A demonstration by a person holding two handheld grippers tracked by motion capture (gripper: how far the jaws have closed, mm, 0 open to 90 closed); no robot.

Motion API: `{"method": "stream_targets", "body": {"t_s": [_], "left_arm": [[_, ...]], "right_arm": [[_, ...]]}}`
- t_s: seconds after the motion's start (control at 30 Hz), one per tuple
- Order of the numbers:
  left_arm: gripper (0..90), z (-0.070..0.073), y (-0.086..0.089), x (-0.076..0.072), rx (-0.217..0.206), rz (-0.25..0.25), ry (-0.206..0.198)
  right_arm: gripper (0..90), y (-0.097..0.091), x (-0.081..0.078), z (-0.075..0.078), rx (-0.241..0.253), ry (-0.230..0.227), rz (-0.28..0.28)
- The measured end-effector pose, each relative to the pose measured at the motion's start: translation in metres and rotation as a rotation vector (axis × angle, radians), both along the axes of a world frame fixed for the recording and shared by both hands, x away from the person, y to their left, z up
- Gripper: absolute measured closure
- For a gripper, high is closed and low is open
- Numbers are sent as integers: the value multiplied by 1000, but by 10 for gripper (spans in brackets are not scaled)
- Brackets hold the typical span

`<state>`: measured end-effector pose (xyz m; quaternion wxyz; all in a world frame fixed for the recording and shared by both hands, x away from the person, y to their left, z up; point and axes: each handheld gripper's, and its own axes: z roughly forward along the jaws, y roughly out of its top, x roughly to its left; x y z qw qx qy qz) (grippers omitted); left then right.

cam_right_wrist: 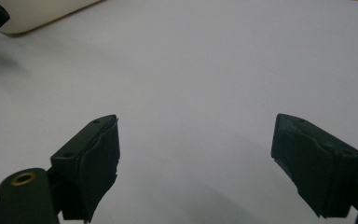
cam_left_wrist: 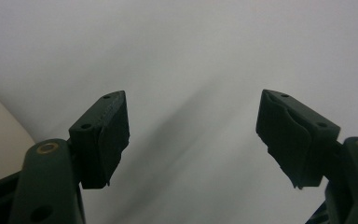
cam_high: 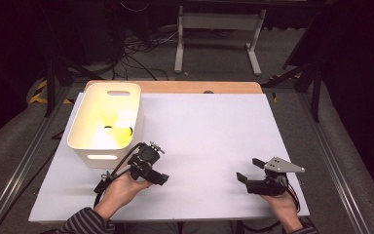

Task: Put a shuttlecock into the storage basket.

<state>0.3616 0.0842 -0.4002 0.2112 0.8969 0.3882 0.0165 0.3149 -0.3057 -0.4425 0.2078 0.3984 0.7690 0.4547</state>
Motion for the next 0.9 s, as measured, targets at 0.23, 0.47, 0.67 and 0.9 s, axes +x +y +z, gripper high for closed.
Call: {"method": "stream_targets", "body": {"t_s": [0.23, 0.47, 0.67, 0.9], "left_arm": [[263, -1, 4, -4, 1, -2, -3], [261, -2, 11, -7, -3, 12, -2], [279, -2, 15, -8, -1, 22, -2], [273, -4, 21, -10, -7, 35, -3]], "right_arm": [[161, 0, 0, 0, 0, 0, -1], [161, 0, 0, 0, 1, -1, 1], [161, 0, 0, 0, 3, -2, -2], [160, 0, 0, 0, 2, -3, -3]]}}
